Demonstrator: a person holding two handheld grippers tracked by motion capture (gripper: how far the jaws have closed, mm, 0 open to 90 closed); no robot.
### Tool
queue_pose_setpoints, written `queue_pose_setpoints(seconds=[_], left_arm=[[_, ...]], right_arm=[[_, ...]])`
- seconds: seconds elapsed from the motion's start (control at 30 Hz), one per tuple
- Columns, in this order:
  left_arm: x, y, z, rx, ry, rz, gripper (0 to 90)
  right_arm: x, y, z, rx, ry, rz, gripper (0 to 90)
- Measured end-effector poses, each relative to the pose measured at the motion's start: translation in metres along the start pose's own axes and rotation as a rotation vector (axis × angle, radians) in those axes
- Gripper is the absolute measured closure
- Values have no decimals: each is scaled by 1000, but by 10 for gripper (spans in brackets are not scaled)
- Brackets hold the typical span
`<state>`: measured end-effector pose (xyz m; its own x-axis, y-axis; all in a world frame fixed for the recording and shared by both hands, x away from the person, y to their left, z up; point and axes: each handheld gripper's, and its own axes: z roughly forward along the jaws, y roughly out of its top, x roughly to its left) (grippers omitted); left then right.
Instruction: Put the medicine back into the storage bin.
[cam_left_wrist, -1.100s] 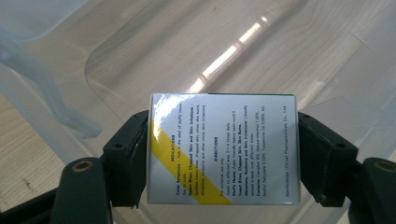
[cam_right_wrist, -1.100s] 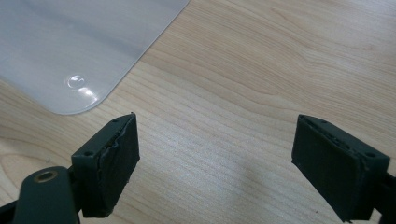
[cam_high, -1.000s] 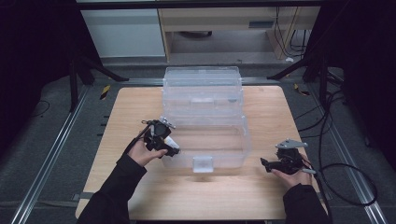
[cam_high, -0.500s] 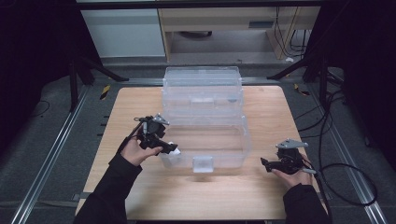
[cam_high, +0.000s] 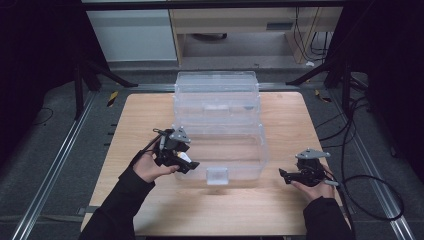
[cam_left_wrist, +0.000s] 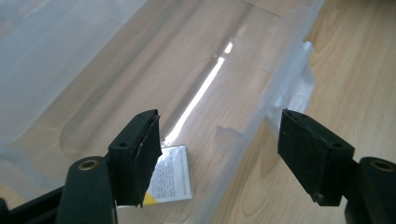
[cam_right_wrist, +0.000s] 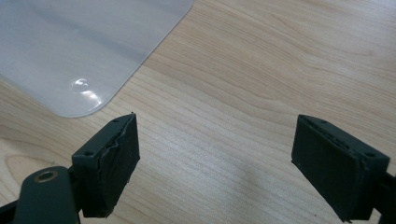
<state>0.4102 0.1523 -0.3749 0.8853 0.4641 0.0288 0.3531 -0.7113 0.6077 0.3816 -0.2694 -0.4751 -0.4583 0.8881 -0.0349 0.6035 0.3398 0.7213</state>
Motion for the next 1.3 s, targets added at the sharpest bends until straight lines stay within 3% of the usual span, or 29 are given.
queue_pose_setpoints(seconds=[0.27, 0.63, 0.93, 1.3], left_arm=[[-10, 7, 19, 34, -49, 57, 339], [-19, 18, 37, 33, -101, 127, 381], [-21, 27, 53, 50, -115, 147, 420], [-23, 26, 68, 102, -149, 176, 460]], right_arm=[[1, 2, 1, 1, 8, -11, 163], [2, 3, 3, 2, 18, -26, 168], [2, 4, 3, 2, 20, -24, 172], [4, 6, 5, 8, 25, -40, 174]])
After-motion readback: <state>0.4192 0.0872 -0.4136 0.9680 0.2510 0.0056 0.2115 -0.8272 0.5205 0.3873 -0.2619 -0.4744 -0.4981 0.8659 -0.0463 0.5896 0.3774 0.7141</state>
